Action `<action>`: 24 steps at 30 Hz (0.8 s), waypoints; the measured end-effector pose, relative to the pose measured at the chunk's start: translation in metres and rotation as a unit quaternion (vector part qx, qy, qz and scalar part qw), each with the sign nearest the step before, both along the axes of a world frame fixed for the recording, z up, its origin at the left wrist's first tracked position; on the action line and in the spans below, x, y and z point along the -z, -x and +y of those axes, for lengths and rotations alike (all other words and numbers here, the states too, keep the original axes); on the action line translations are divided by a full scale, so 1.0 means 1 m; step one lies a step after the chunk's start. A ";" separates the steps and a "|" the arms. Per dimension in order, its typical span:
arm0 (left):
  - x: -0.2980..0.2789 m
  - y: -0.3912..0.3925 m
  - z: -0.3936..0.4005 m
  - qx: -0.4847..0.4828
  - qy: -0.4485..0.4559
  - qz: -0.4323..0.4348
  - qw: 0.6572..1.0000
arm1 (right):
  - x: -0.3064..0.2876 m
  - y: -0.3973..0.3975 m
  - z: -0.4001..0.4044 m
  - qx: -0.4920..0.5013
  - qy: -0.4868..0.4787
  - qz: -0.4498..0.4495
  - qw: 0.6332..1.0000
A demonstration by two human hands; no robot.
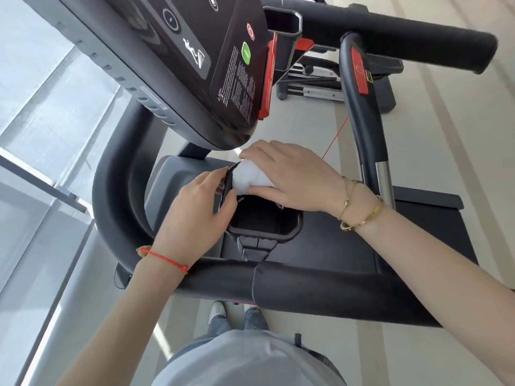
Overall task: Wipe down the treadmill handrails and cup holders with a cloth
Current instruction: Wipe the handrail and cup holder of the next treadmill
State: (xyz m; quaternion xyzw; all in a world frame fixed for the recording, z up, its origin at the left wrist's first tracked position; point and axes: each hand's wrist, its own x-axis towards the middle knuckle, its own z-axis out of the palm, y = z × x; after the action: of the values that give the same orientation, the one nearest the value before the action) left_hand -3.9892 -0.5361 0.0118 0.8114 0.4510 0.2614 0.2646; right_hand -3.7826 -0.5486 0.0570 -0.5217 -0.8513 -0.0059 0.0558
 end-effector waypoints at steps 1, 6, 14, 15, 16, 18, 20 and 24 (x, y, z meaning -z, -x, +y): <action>0.000 0.000 0.000 -0.001 0.000 0.002 1.000 | 0.002 -0.004 -0.004 0.012 0.004 0.039 0.999; -0.001 0.000 0.000 -0.008 0.003 0.008 1.000 | 0.013 -0.018 -0.010 0.133 0.079 0.254 0.955; -0.003 -0.001 -0.001 -0.011 0.003 0.008 1.000 | 0.015 -0.009 0.004 0.162 0.078 0.211 0.961; -0.003 -0.001 -0.001 -0.015 0.004 0.008 1.000 | 0.012 -0.006 0.009 0.156 0.076 0.175 0.969; -0.003 -0.001 -0.001 -0.018 0.003 0.008 1.000 | 0.010 -0.003 0.014 0.149 0.077 0.145 0.975; -0.003 -0.001 -0.001 -0.021 0.001 0.008 1.000 | 0.007 -0.001 0.016 0.144 0.083 0.116 0.979; -0.003 0.000 -0.001 -0.017 0.001 0.008 1.000 | 0.007 -0.009 0.007 0.160 0.093 0.115 0.976; -0.003 0.000 -0.001 -0.016 0.007 0.015 1.000 | 0.013 -0.022 -0.028 0.233 0.123 0.165 0.950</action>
State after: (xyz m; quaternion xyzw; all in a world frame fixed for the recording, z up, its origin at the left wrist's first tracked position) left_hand -3.9891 -0.5370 0.0151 0.8059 0.4694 0.2505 0.2595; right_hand -3.7602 -0.5762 0.0437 -0.7023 -0.6787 0.1721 0.1283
